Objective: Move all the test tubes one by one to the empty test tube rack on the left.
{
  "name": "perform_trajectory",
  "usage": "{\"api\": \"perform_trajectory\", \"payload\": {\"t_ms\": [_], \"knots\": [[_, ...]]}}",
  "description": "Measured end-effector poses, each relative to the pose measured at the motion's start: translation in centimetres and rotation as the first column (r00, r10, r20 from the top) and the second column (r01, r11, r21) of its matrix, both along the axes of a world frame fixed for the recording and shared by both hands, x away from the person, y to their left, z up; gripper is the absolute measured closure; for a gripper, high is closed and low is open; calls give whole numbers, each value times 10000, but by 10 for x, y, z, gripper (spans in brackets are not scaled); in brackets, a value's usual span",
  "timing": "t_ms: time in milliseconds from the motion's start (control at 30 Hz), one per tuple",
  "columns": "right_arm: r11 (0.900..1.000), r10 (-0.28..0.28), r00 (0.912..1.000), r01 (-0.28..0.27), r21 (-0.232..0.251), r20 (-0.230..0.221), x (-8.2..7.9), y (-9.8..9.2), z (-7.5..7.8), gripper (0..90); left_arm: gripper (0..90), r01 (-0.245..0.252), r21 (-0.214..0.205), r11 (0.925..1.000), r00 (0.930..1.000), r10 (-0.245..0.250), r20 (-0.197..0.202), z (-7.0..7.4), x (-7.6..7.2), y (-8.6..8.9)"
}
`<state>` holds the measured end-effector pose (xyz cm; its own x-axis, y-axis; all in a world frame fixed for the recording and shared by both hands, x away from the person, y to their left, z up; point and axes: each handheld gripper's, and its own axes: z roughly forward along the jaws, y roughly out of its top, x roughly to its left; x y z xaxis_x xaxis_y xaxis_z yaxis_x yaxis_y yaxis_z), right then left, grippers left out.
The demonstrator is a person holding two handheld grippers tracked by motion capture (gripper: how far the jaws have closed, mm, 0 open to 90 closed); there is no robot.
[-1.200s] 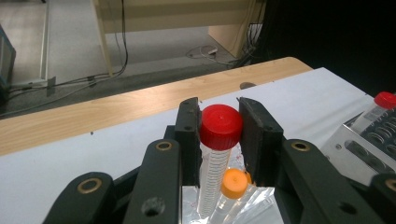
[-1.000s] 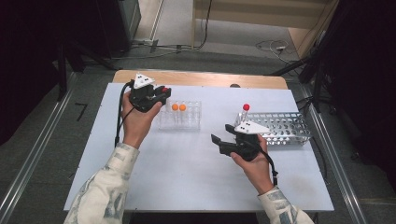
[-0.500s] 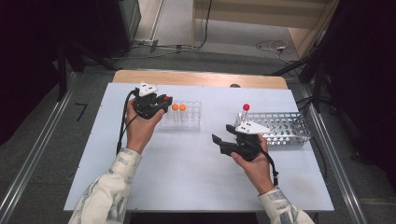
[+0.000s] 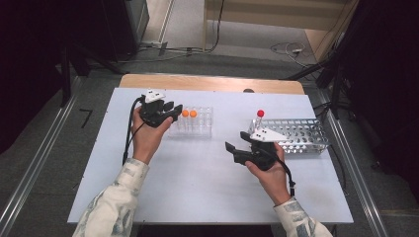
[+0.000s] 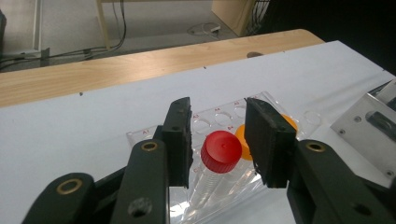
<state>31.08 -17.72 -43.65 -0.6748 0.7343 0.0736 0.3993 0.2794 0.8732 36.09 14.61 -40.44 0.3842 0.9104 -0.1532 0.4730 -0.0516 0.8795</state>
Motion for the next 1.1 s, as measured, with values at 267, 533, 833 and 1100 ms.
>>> {"api": "perform_trajectory", "payload": {"t_ms": [267,533,833,1100], "knots": [[9996,-264,9996,263,92,53,0,-7,3,279,560,222,-373,9991,9996,-214,203,7,-11,2],[9965,-809,9966,806,220,144,4,-23,8,270,385,489,-714,9962,9986,-472,259,7,-23,2],[9883,-1496,9885,1488,337,209,10,-38,12,271,344,537,-955,9940,9982,-509,314,5,-35,5],[9631,-2674,9631,2662,394,292,25,-52,10,285,329,586,-1046,9928,9977,-548,393,3,-45,8]]}}
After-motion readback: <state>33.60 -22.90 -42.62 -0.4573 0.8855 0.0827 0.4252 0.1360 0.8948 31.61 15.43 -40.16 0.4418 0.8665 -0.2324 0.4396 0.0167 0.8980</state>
